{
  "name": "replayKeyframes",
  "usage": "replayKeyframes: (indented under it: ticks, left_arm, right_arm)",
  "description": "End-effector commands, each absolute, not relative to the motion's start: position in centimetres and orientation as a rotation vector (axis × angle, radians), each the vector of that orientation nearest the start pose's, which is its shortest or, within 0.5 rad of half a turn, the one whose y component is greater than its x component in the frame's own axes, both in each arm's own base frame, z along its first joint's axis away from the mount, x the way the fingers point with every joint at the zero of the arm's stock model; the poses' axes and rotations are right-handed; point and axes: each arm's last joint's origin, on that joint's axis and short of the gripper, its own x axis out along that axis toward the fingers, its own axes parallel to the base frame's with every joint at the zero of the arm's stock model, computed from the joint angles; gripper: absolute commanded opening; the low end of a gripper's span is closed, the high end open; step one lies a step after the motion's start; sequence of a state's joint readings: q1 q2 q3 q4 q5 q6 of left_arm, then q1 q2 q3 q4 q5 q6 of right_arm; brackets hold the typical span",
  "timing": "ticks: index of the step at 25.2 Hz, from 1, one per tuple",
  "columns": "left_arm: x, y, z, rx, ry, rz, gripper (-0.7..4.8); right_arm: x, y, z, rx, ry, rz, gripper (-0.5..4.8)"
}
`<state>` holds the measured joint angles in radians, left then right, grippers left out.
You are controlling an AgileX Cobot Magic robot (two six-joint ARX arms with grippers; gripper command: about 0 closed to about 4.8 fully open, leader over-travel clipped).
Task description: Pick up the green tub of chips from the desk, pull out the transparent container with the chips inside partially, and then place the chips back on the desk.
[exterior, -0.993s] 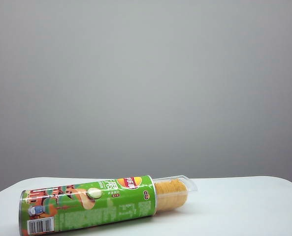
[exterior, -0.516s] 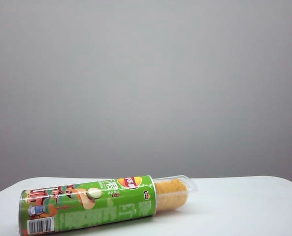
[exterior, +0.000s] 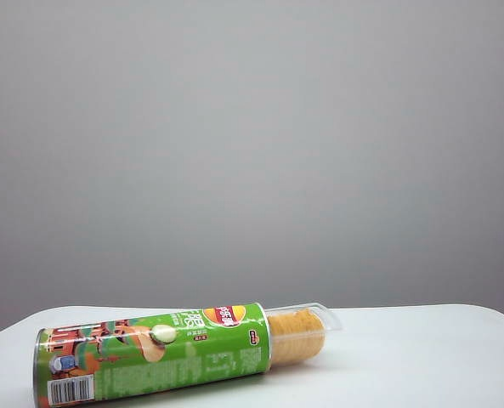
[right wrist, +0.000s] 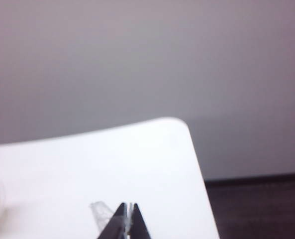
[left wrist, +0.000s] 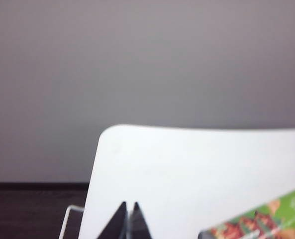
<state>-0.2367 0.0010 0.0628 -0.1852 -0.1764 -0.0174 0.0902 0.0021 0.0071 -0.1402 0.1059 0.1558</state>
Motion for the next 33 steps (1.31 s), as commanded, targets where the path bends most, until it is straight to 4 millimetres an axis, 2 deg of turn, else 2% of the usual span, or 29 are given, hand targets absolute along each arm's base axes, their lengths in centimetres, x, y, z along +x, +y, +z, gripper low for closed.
replayKeyframes:
  ticks: [1, 5, 9, 15, 23, 33]
  left_arm:
    - [9.2, -1.8, 16.5, 0.016, 0.119, -0.085, -0.06]
    - [9.2, -2.0, 16.8, 0.004, 0.076, -0.154, -0.06]
    - [9.5, -2.0, 15.7, -0.024, 0.089, -0.148, -0.05]
    - [9.5, -2.1, 16.1, -0.031, 0.044, -0.193, -0.06]
    - [9.4, -2.0, 14.8, 0.028, 0.176, -0.148, -0.05]
    - [9.4, -2.0, 14.8, 0.026, 0.174, -0.167, -0.05]
  right_arm:
    - [9.7, 0.7, 15.0, 0.141, 0.139, 0.009, -0.01]
    - [9.6, 0.9, 15.1, 0.164, 0.142, 0.090, -0.01]
    - [9.6, 1.0, 15.1, 0.177, 0.141, 0.102, -0.01]
    - [9.6, 0.9, 15.0, 0.177, 0.147, 0.097, 0.00]
    - [9.6, 0.9, 14.6, 0.176, 0.196, 0.093, -0.01]
    - [9.6, 0.9, 14.6, 0.176, 0.191, 0.096, 0.00]
